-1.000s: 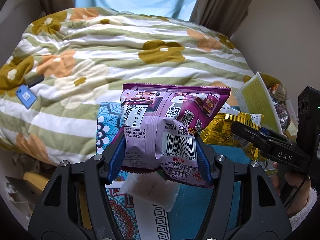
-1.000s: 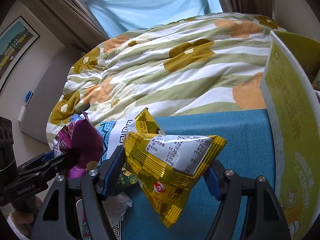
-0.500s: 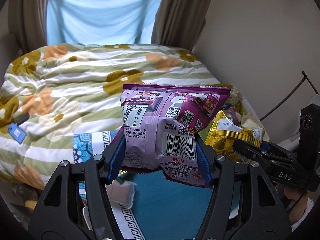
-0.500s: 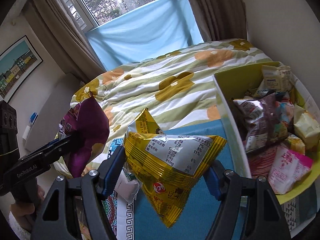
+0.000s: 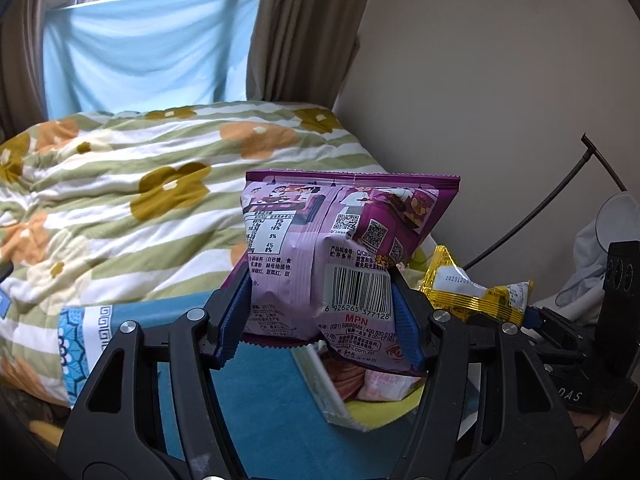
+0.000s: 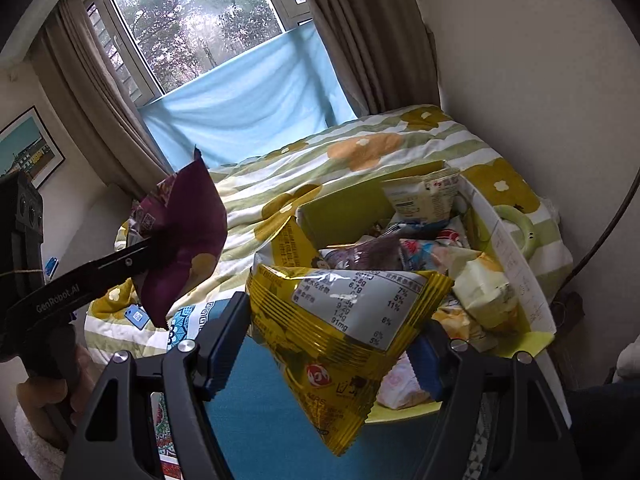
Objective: Organize snacks
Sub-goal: 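Carry both bags over the cardboard box and open the left tool, then open the right tool to drop the yellow bag into the box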
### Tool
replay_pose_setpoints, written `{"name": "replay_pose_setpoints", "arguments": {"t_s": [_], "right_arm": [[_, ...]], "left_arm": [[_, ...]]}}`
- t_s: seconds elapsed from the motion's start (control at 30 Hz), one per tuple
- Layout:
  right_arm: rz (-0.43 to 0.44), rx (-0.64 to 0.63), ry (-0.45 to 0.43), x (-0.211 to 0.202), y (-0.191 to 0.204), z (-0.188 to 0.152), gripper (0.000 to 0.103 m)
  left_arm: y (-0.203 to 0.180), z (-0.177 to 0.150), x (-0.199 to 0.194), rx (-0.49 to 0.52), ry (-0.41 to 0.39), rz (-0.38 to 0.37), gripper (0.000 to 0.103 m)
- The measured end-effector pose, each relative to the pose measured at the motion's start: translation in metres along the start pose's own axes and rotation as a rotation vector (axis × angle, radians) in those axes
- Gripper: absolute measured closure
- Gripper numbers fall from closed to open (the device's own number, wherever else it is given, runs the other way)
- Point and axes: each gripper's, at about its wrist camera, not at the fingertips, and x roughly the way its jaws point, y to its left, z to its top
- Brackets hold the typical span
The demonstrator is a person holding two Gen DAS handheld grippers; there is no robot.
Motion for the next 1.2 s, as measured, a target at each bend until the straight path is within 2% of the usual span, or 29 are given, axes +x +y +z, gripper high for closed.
{"name": "replay_pose_setpoints", "arguments": {"t_s": [0.23, 0.3, 0.37, 0.4, 0.43, 0.7, 0.93, 1.2], "right_arm": [[0.023, -0.006, 0.031, 0.012, -0.073, 0.029, 0.034], [0.034, -0.010, 0.055, 0.021, -0.090, 0.036, 0.034], [0.045, -0.010, 0.079, 0.028, -0.103, 0.042, 0.034], [0.052, -0.010, 0.089, 0.030, -0.110, 0.044, 0.034], [0.060, -0.009, 0.100, 0.033, -0.116, 0.047, 0.034], [0.082, -0.030, 0.146, 0.051, -0.138, 0.053, 0.034], [0.049, -0.098, 0.111, 0.044, -0.125, 0.055, 0.033], [-0.025, -0.127, 0.084, 0.049, -0.105, 0.054, 0.032]], "left_arm": [[-0.039, 0.024, 0.079, -0.038, 0.061, 0.060, 0.043], [-0.044, 0.029, 0.096, -0.050, 0.080, 0.081, 0.038], [-0.049, 0.032, 0.107, -0.057, 0.087, 0.105, 0.022], [-0.051, 0.032, 0.109, -0.061, 0.085, 0.119, 0.009], [-0.051, 0.031, 0.108, -0.067, 0.075, 0.126, 0.006], [-0.027, -0.005, 0.071, -0.134, 0.071, 0.206, 0.006], [-0.011, -0.032, 0.040, -0.153, 0.063, 0.268, 0.006], [-0.002, -0.048, 0.000, -0.184, 0.017, 0.287, 0.006]]}}
